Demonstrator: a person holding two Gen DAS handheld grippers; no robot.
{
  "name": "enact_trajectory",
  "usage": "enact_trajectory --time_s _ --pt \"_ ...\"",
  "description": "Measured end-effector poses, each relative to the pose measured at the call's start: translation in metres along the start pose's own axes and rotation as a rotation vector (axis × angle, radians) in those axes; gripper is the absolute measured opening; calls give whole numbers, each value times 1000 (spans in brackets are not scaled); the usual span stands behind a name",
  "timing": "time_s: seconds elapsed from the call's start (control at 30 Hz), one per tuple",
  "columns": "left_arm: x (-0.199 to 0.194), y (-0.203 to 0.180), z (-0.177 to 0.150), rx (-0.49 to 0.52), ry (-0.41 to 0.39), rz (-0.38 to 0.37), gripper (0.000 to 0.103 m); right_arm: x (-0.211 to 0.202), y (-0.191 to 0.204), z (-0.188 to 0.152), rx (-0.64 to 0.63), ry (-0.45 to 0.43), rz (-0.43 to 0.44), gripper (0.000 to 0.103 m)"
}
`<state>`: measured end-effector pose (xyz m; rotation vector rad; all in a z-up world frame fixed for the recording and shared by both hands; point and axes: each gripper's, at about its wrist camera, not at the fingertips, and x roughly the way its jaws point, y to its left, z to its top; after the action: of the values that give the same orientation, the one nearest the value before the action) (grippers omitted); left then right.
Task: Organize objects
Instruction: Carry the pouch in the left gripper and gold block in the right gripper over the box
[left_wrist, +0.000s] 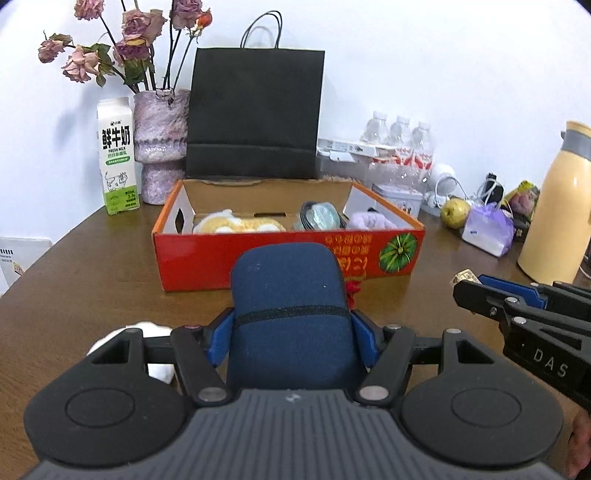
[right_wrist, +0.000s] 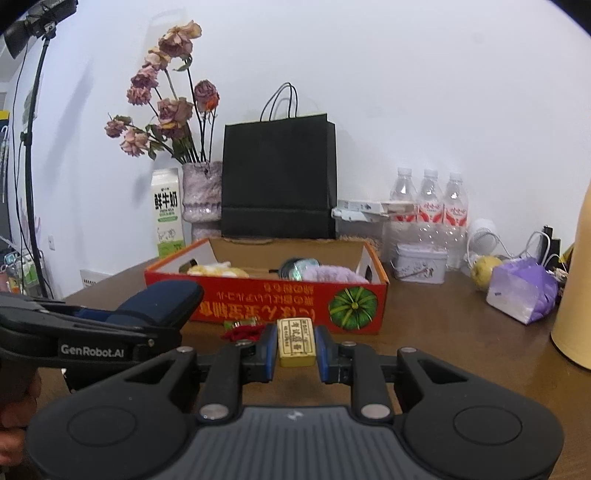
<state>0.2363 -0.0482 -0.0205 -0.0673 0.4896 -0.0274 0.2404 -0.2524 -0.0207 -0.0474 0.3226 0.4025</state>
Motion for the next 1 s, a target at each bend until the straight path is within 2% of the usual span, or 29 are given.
enact_trajectory --time_s 0.5,1.0 --pt "20 2 42 -57 -86 41 67 36 2 36 2 -53 15 21" --pt "61 8 74 -113 -107 67 67 84 -7 60 8 -89 37 21"
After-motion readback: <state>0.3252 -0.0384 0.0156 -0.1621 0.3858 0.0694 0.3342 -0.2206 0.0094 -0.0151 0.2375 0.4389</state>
